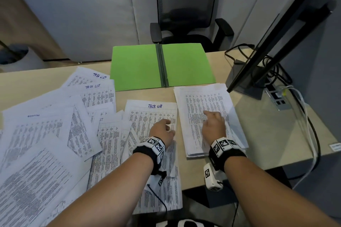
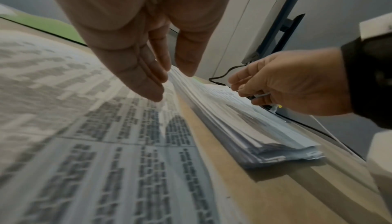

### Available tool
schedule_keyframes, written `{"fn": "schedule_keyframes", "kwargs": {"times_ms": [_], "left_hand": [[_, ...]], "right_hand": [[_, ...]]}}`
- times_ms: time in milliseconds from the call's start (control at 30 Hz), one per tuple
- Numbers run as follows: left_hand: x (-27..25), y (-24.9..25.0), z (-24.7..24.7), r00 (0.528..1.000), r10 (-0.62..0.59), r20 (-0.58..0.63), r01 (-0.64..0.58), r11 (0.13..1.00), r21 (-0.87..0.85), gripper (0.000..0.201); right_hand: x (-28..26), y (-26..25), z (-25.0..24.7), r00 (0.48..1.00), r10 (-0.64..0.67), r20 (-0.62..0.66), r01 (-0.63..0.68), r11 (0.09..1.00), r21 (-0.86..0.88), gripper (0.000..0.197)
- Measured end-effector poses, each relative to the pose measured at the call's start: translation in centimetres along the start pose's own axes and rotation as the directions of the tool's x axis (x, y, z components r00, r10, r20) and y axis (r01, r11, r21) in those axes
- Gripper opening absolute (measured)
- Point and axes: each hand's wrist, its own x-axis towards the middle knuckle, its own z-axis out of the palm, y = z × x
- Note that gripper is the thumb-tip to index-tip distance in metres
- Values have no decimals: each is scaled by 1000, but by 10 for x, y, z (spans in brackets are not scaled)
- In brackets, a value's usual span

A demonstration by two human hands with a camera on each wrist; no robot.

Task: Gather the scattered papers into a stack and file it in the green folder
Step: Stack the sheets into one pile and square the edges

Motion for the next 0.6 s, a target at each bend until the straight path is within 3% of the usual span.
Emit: {"fn": "schedule_keyframes", "kwargs": {"times_ms": [200, 333, 467, 600], "left_hand": [[-8, -40, -44, 998, -37, -53, 41, 996, 75, 48], [-13, -79, -83, 981, -124, -148, 152, 969, 196, 58], [-26, -129, -128, 891, -339, -303, 406, 893, 195, 78], [-39, -183, -174, 784, -575, -233, 620, 747, 241, 104]], "right_hand": [[-29, -64, 30, 975, -56, 215, 25, 989, 146, 44], [-51, -97, 54, 922, 95, 375, -90, 995, -31, 54], [-61, -114, 70, 873, 269, 408, -199, 958, -206, 69], [-65, -126, 79, 846, 361, 393, -238, 915, -326, 85]]}}
